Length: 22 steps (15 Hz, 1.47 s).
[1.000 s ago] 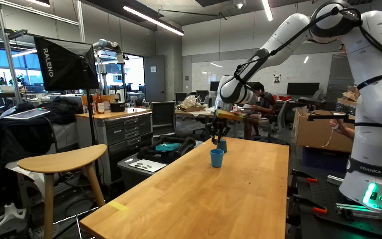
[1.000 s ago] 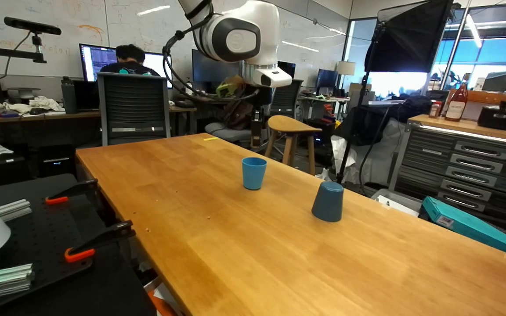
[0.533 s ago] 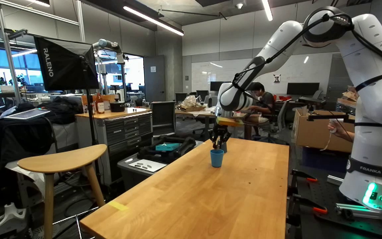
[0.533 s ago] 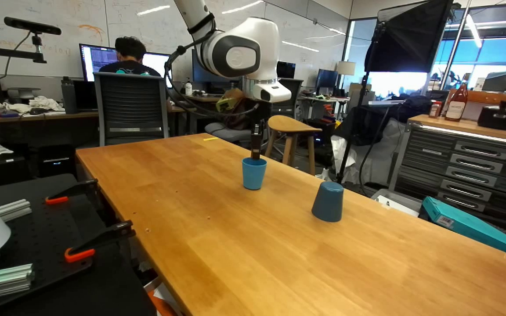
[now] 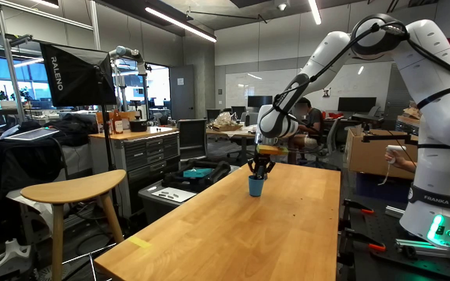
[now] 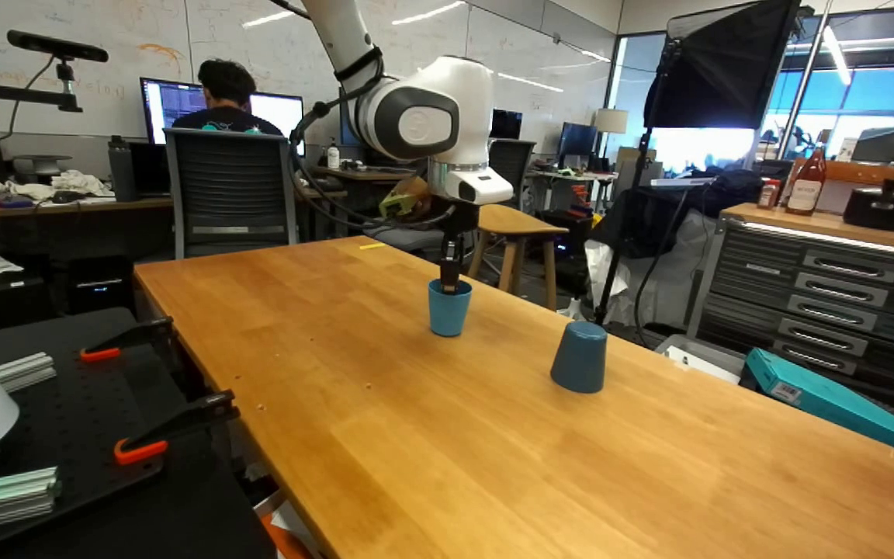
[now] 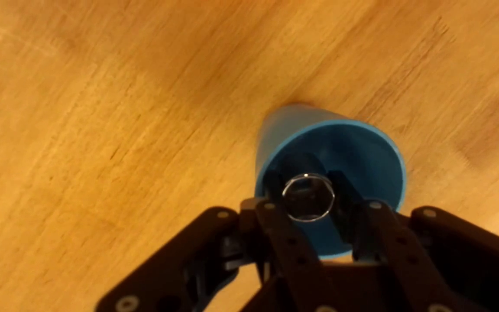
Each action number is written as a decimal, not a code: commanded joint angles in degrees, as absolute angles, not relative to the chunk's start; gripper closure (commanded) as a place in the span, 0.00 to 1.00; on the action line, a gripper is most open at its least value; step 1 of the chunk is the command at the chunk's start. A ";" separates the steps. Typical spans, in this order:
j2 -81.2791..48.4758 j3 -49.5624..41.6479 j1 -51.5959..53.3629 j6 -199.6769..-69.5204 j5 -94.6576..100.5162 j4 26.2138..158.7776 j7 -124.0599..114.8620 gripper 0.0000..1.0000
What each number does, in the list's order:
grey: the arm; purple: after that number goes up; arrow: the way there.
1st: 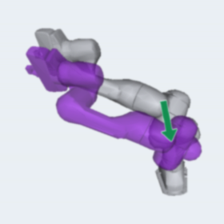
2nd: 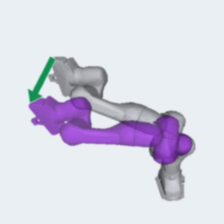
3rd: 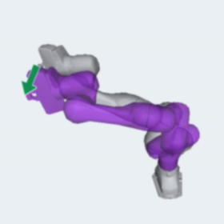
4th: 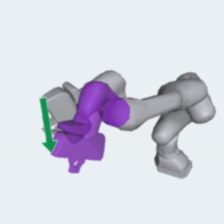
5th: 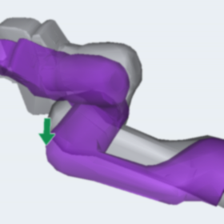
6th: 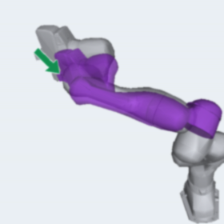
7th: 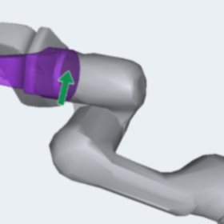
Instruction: Pick up the silver block from the table and put it in the light blue cup.
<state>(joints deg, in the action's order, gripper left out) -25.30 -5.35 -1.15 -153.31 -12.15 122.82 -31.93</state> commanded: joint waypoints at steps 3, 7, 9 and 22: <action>-29.16 -7.02 0.04 -155.84 -12.45 122.69 -32.20 0.92; -29.95 -7.12 0.26 -156.59 -12.57 122.31 -32.36 0.92; -29.93 -7.08 0.34 -156.34 -12.51 122.16 -32.37 0.92; -22.85 -6.17 0.23 -151.28 -12.83 121.75 -31.10 0.98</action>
<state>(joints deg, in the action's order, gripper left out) -26.43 -5.89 -0.29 -154.38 -12.15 121.80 -31.88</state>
